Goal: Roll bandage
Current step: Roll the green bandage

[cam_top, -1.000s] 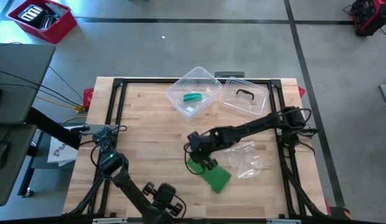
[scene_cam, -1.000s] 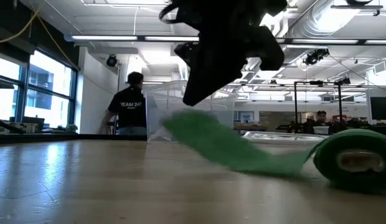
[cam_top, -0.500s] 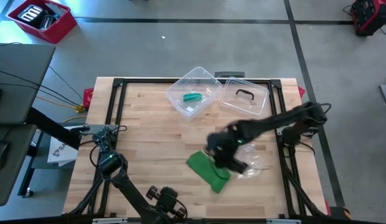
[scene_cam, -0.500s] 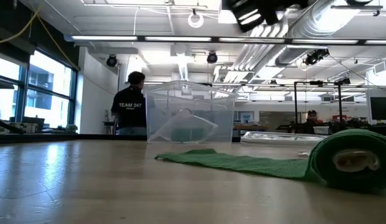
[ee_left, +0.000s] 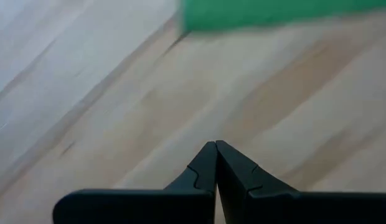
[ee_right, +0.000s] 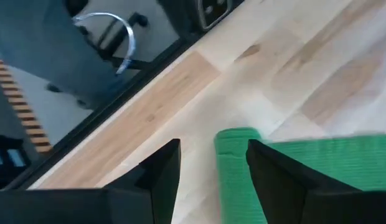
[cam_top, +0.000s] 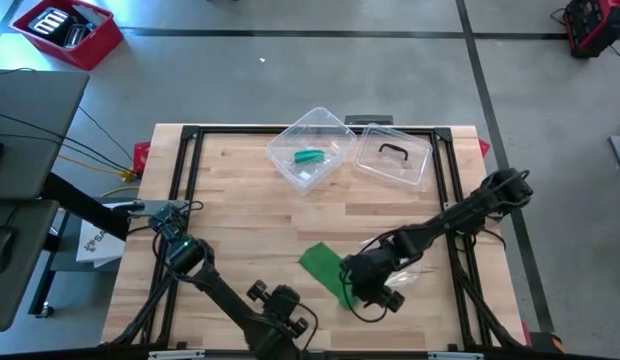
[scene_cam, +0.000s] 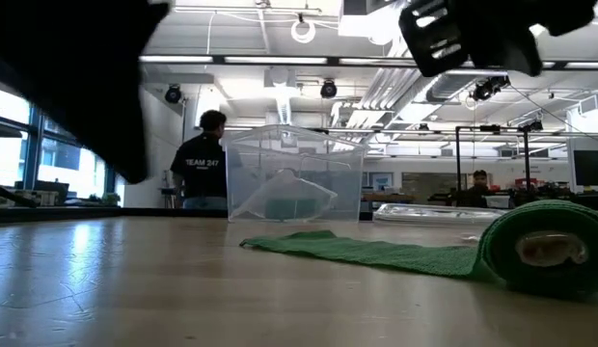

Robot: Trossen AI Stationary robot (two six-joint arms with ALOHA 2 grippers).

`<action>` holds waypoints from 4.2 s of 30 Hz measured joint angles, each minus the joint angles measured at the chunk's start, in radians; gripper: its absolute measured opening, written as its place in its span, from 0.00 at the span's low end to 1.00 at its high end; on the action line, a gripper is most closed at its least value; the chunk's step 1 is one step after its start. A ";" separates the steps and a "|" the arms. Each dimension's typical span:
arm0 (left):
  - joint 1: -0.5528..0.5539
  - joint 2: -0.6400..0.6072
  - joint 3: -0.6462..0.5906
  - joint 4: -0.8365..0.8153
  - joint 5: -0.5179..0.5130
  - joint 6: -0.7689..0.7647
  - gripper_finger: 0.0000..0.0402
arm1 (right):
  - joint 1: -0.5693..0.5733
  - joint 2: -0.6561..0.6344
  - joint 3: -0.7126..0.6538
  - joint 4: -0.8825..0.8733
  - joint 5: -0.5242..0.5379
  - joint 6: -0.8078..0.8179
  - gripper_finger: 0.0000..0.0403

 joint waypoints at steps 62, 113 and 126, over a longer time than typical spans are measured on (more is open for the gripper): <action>-0.038 -0.102 0.002 -0.024 -0.731 0.089 0.16 | 0.229 -0.018 0.226 -0.333 0.779 0.148 0.17; -0.143 -0.277 -0.395 0.356 -0.606 0.102 0.32 | -0.355 0.344 0.170 0.000 0.229 -0.066 0.24; -0.121 -0.277 -0.395 0.358 -0.608 0.104 0.31 | -0.338 0.302 0.193 0.003 0.469 -0.076 0.53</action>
